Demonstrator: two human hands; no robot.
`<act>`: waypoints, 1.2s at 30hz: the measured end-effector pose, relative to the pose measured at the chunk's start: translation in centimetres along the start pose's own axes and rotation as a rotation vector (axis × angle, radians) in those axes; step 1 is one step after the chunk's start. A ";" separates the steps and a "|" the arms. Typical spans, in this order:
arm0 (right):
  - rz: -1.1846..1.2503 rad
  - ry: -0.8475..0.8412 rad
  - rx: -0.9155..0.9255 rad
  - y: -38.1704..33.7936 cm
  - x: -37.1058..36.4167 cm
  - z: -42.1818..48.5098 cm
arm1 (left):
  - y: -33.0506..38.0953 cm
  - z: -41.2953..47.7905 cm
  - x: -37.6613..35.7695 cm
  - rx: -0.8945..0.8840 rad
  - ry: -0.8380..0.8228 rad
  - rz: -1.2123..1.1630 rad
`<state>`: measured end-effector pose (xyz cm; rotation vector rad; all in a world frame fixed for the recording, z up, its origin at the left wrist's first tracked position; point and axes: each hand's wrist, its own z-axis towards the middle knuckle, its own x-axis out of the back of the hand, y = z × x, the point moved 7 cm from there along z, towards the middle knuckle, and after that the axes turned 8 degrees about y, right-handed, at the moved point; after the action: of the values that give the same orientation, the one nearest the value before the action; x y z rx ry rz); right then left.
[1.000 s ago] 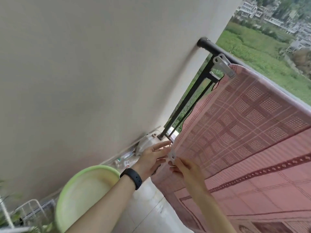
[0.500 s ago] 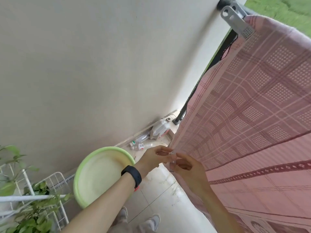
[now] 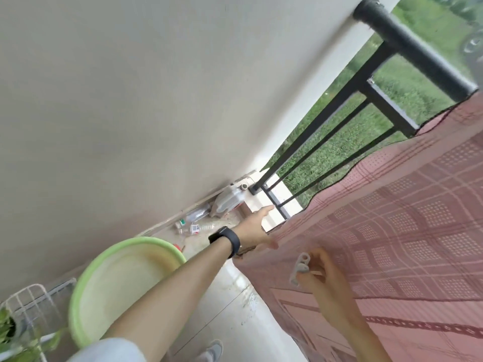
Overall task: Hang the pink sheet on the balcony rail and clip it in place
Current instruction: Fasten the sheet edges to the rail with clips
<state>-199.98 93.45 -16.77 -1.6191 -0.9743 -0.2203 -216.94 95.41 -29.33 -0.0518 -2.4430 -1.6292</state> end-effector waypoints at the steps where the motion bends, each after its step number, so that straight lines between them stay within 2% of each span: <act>1: -0.024 -0.002 0.012 -0.9 0.2 0.1 | 0.9 1.0 -0.4 -0.050 -0.048 0.048; 5: -0.171 0.038 0.087 -4.2 1.3 0.0 | 3.3 3.6 -1.0 -0.183 -0.196 0.089; 7: -0.262 0.075 0.145 -5.7 1.9 -0.2 | 3.5 4.0 -0.5 -0.230 -0.200 0.119; 11: -0.495 0.110 0.324 -8.9 1.4 -0.7 | 2.7 3.5 1.0 -0.246 -0.101 0.051; 15: -0.674 0.002 0.604 -11.6 -2.9 0.4 | 2.5 2.6 3.0 -0.276 0.058 0.023; 17: -0.815 0.025 0.668 -12.1 -5.1 2.0 | 2.6 2.0 3.4 -0.295 0.103 0.014; 21: -1.230 0.113 0.646 -12.2 -7.7 6.8 | 1.4 1.1 3.3 -0.264 0.198 -0.112; 23: -1.453 0.062 0.596 -12.0 -8.6 8.6 | 0.8 0.8 2.8 -0.274 0.219 -0.201; 26: -1.745 -0.110 0.330 -9.7 -8.5 11.1 | -0.8 0.8 1.6 -0.236 0.243 -0.355; 28: -1.796 -0.157 0.242 -8.5 -8.4 11.7 | -3.4 1.7 0.4 -0.180 0.269 -0.371; 33: -1.686 -0.148 0.345 -7.5 -8.2 11.3 | -10.9 2.7 -2.1 -0.009 0.231 -0.077; 36: -1.686 -0.169 0.330 -7.4 -8.3 11.4 | -13.0 3.2 -2.8 0.037 0.189 0.031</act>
<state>-214.36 99.43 -19.98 -0.1621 -2.1536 -0.9717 -216.54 93.50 -42.82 0.0672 -2.3170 -1.5016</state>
